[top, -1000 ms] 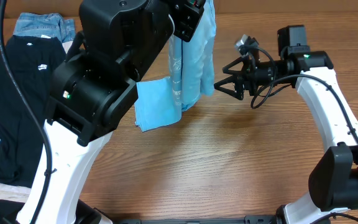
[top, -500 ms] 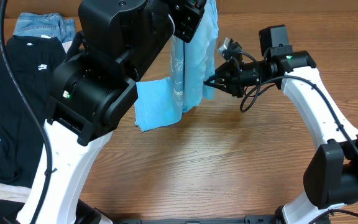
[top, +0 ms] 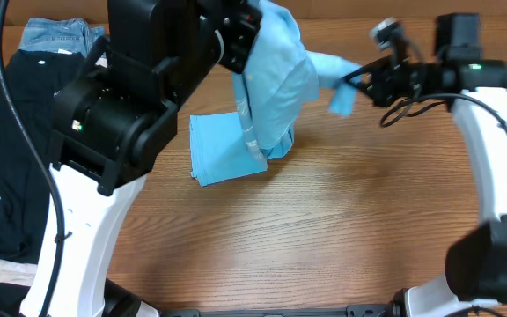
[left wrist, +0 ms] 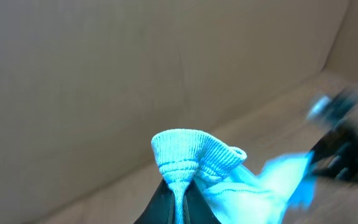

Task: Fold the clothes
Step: 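Grasp the hanging t-shirt with the right gripper and lay it down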

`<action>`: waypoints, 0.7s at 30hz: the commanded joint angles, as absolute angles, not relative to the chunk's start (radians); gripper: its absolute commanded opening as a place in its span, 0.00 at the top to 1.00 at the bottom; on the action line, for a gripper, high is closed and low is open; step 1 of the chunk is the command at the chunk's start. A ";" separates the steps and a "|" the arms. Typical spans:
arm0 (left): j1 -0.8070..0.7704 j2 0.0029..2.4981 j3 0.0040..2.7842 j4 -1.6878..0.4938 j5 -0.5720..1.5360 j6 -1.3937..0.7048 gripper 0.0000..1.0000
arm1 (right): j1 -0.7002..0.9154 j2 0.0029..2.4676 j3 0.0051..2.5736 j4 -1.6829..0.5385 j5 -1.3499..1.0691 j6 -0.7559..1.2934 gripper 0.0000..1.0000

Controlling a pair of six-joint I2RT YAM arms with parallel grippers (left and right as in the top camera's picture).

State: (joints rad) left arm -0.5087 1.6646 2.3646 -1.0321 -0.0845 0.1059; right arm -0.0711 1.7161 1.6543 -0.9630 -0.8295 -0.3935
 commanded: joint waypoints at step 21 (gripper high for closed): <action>-0.406 2.199 2.391 -1.258 -0.075 0.041 0.76 | -0.072 1.567 1.721 -1.209 -0.434 -0.022 0.96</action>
